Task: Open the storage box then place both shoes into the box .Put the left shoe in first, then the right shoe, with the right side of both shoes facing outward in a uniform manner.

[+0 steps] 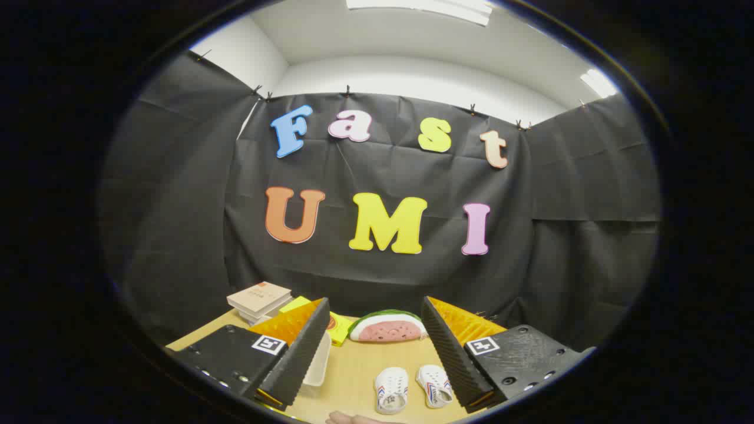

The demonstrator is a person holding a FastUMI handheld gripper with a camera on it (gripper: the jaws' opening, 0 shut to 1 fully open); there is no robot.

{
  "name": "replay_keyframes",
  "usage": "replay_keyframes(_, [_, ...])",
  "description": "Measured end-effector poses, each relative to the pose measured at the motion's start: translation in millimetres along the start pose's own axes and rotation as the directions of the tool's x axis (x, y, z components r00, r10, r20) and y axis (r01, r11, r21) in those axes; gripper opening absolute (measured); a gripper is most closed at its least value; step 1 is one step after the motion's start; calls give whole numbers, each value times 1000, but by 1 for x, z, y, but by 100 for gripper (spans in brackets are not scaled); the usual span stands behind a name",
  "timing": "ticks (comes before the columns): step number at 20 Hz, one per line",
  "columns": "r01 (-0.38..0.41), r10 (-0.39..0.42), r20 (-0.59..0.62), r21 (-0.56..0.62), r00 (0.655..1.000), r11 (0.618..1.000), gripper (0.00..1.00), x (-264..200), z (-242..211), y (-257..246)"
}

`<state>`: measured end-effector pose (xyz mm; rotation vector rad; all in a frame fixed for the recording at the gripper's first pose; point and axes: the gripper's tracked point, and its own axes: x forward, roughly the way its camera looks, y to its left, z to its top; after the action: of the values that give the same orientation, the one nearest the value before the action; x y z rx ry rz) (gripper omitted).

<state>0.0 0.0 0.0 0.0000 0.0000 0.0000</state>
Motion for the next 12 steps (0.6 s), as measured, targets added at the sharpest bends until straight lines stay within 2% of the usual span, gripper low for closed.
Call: replay_keyframes(12, [28, -27, -27, 11, 999, 1000, 95, 2, -13, -20])
